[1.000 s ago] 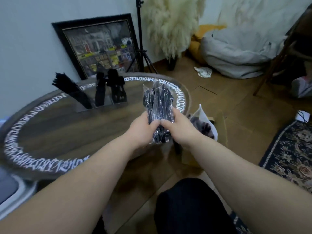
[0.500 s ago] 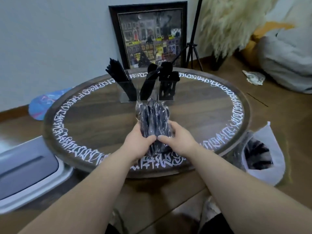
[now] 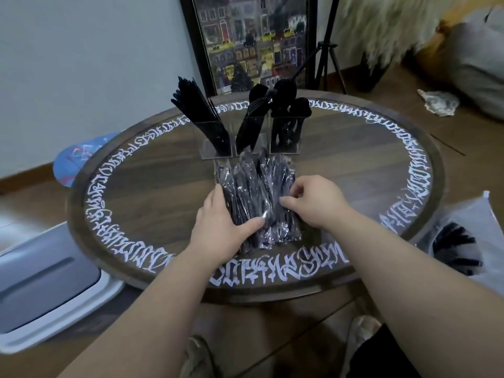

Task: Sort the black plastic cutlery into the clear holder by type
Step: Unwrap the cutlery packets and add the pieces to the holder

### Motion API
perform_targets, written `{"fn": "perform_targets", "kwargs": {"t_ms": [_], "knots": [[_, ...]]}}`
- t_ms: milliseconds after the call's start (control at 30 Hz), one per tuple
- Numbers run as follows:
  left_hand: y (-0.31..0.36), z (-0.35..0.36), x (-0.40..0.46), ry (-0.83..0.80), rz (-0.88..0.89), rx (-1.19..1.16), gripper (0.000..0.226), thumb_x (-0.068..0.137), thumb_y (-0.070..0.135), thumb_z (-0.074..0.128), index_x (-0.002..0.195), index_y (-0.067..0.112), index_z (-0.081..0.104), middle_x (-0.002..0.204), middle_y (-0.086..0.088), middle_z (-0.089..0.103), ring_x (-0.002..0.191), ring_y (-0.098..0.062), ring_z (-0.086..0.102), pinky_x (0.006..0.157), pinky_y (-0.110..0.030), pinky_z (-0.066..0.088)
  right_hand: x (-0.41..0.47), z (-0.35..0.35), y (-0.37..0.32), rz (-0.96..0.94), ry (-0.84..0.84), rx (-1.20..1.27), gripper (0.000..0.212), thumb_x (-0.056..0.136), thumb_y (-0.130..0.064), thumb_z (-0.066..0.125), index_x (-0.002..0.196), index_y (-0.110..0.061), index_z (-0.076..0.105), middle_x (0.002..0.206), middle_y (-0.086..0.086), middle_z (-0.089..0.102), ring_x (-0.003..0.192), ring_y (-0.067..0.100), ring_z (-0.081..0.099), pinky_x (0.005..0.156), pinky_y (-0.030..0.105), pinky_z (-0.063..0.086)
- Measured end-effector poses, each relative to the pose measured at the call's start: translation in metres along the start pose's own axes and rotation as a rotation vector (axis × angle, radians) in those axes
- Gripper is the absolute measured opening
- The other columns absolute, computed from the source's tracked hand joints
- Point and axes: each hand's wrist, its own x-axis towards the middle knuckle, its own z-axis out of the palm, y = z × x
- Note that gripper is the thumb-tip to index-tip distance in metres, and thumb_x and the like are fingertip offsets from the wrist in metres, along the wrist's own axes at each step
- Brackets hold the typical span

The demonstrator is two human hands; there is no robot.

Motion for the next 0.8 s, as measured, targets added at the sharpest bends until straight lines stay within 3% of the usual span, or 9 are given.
{"fn": "perform_targets", "kwargs": {"t_ms": [133,200,300,367,433,500,600,700,800], "knots": [[0.007,0.008,0.007,-0.004,0.005,0.031,0.119,0.054,0.078,0.062,0.150,0.026,0.014,0.152,0.000,0.030,0.138,-0.025,0.030,0.111,-0.048,0.033,0.002,0.004,0.000,-0.028,0.068,-0.112,0.023,0.082,-0.049,0.063,0.076,-0.027,0.058,0.106,0.007,0.054,0.101,0.028,0.052,0.083,0.031,0.042],[0.009,0.012,0.010,-0.019,-0.008,0.027,0.121,0.052,0.080,0.062,0.150,0.027,0.015,0.152,-0.001,0.031,0.138,-0.025,0.030,0.110,-0.048,0.034,0.004,0.002,0.002,-0.020,0.077,-0.099,0.022,0.083,-0.044,0.064,0.074,-0.024,0.061,0.099,0.005,0.061,0.098,0.027,0.056,0.079,0.030,0.043],[0.013,0.009,0.012,-0.036,-0.039,-0.059,0.123,0.047,0.082,0.065,0.148,0.031,0.017,0.149,0.002,0.037,0.134,-0.022,0.038,0.108,-0.046,0.037,0.004,-0.005,0.006,0.069,0.081,0.105,0.021,0.084,-0.035,0.066,0.070,-0.020,0.062,0.077,-0.001,0.066,0.080,0.022,0.062,0.066,0.027,0.045],[0.014,0.005,0.011,-0.050,-0.070,-0.160,0.118,0.057,0.077,0.067,0.150,0.029,0.012,0.151,0.004,0.036,0.134,-0.022,0.041,0.109,-0.041,0.036,0.003,-0.011,0.011,0.120,0.118,0.272,0.019,0.084,-0.031,0.066,0.072,-0.016,0.064,0.068,-0.001,0.064,0.070,0.022,0.061,0.062,0.028,0.047],[0.015,0.000,0.008,-0.088,-0.086,-0.173,0.106,0.072,0.070,0.060,0.153,0.022,0.009,0.153,0.002,0.033,0.136,-0.022,0.037,0.110,-0.034,0.032,0.000,-0.016,0.017,0.136,0.155,0.369,0.018,0.084,-0.027,0.065,0.072,-0.014,0.066,0.064,0.001,0.062,0.067,0.025,0.061,0.063,0.030,0.050],[0.013,-0.002,0.010,-0.090,-0.077,-0.129,0.096,0.076,0.072,0.050,0.151,0.020,0.019,0.150,0.000,0.039,0.133,-0.022,0.041,0.110,-0.039,0.035,-0.002,-0.019,0.023,0.136,0.170,0.451,0.018,0.085,-0.024,0.064,0.070,-0.014,0.066,0.067,0.002,0.063,0.070,0.025,0.060,0.065,0.034,0.049],[0.014,-0.005,0.011,-0.044,-0.064,-0.077,0.078,0.079,0.071,0.044,0.139,0.021,0.041,0.140,-0.001,0.050,0.123,-0.022,0.050,0.104,-0.044,0.041,-0.005,-0.021,0.028,0.132,0.162,0.643,0.016,0.086,-0.017,0.065,0.069,-0.015,0.065,0.067,0.004,0.064,0.067,0.023,0.059,0.066,0.040,0.051],[0.018,-0.009,0.008,0.039,-0.054,-0.011,0.079,0.082,0.069,0.047,0.144,0.022,0.037,0.149,-0.003,0.039,0.134,-0.024,0.040,0.110,-0.045,0.035,-0.011,-0.026,0.028,0.092,0.136,0.726,0.012,0.085,-0.015,0.066,0.073,-0.015,0.064,0.074,0.008,0.066,0.068,0.021,0.060,0.076,0.049,0.055],[0.030,-0.013,0.000,0.224,0.038,0.004,0.058,0.088,0.050,0.057,0.140,0.026,0.046,0.144,0.000,0.044,0.131,-0.021,0.040,0.108,-0.041,0.036,-0.020,-0.029,0.020,0.010,0.102,0.745,0.010,0.084,-0.016,0.070,0.077,-0.015,0.063,0.075,0.005,0.064,0.067,0.017,0.056,0.069,0.038,0.053]]}}
